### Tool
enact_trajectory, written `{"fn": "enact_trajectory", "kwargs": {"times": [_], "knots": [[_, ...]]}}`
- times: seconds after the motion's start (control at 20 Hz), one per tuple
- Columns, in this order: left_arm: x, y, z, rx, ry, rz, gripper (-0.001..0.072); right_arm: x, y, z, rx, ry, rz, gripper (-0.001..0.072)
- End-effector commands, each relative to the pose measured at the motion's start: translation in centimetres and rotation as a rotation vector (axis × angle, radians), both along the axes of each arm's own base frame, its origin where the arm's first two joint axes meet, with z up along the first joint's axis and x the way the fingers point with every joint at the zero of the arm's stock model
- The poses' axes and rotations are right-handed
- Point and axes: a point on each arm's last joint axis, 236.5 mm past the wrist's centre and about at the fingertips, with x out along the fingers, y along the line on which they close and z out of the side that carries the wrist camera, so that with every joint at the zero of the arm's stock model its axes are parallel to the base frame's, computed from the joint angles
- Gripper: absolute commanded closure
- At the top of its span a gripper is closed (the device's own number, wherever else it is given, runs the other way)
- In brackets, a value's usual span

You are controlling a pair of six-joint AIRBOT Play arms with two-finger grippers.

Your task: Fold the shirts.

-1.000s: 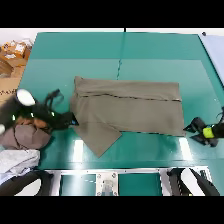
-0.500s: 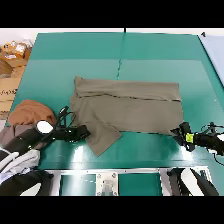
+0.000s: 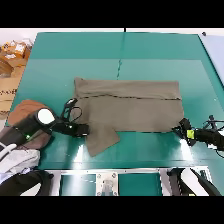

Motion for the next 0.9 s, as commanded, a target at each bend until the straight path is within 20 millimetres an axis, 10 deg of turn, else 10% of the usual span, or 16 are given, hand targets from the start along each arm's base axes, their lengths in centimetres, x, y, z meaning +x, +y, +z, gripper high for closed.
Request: {"fn": "enact_trajectory", "kwargs": {"times": [0.0,0.2,0.4,0.6,0.85], "knots": [[-1.0,5.0,2.3,0.238,0.003,-0.119,0.0685,-3.0,-0.6,1.1,-0.068,0.115,0.127,0.0697],[2.1,3.8,6.2,0.2,-0.125,-0.12,0.0685,-2.5,-1.4,4.9,-0.136,0.064,0.132,0.0697],[8.9,2.4,10.6,0.171,-0.358,-0.082,0.0685,2.5,-1.3,9.0,-0.104,-0.101,0.122,0.0697],[15.5,3.8,10.8,0.175,-0.354,-0.002,0.0685,9.9,-1.2,10.6,-0.096,-0.202,0.144,0.0697],[23.0,2.3,7.5,0.078,-0.38,0.03,0.0684,19.3,-1.3,7.3,-0.1,-0.202,0.186,0.0697]]}}
